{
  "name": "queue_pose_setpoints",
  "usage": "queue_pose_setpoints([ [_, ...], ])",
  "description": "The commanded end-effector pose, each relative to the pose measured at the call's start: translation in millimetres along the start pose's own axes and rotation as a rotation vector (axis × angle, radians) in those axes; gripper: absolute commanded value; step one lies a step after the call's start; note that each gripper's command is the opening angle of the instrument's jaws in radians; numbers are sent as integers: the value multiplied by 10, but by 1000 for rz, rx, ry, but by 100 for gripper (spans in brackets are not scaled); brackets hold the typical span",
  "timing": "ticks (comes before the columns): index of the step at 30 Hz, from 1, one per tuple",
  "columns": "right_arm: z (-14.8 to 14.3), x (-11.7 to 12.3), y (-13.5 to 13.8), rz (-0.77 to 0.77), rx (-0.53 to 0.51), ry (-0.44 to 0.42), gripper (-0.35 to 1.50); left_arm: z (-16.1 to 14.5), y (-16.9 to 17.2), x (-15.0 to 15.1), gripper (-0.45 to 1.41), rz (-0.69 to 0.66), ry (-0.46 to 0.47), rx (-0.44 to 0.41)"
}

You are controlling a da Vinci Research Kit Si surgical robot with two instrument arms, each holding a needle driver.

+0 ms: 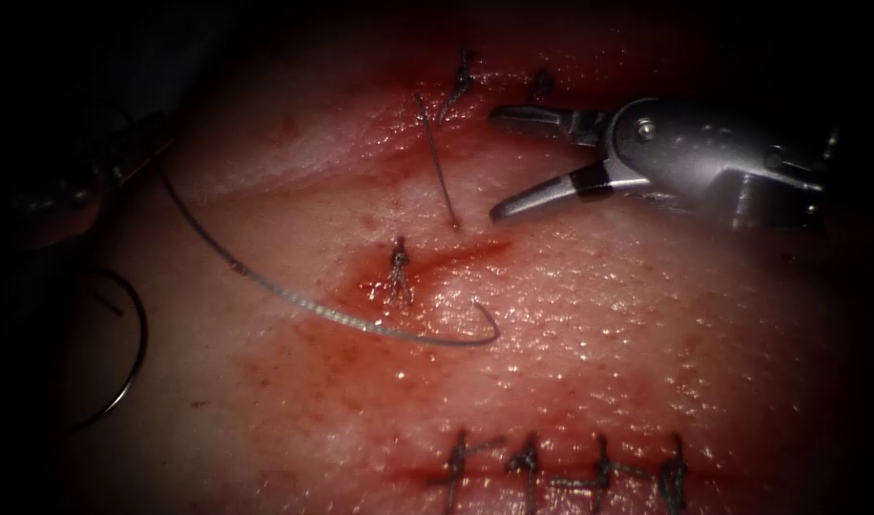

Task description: Wound Closure

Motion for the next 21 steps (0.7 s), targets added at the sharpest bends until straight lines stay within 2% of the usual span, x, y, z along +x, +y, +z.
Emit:
queue_pose_setpoints([
  [1,9,-7,-3,-15,10,5,133,4,7,4,-45,7,-2,2],
  [4,11,-11,-2,-31,69,48,130,-2,18,13,-45,24,-5,-15],
  [5,13,-16,-9,-27,107,74,114,-2,22,21,-45,19,5,-19],
  [6,13,-16,-9,-27,107,74,114,-2,22,21,-45,19,5,-19],
  [8,16,-21,-18,-14,141,77,89,2,26,34,-45,11,16,-26],
  [10,23,-24,-30,-29,188,54,30,8,29,50,-45,7,17,-27],
  [11,27,-25,-35,-37,204,46,12,11,31,57,-45,3,15,-24],
  [12,36,-26,-46,-51,243,53,-35,20,34,73,-45,-5,0,-15],
  [15,42,-24,-54,-62,279,70,-35,29,37,86,-45,-13,-12,-3],
  [18,48,-20,-65,-83,338,85,-35,42,41,98,-45,-40,-65,60],
  [21,50,-14,-74,-94,390,99,-35,56,43,104,-45,-47,-75,73],
])
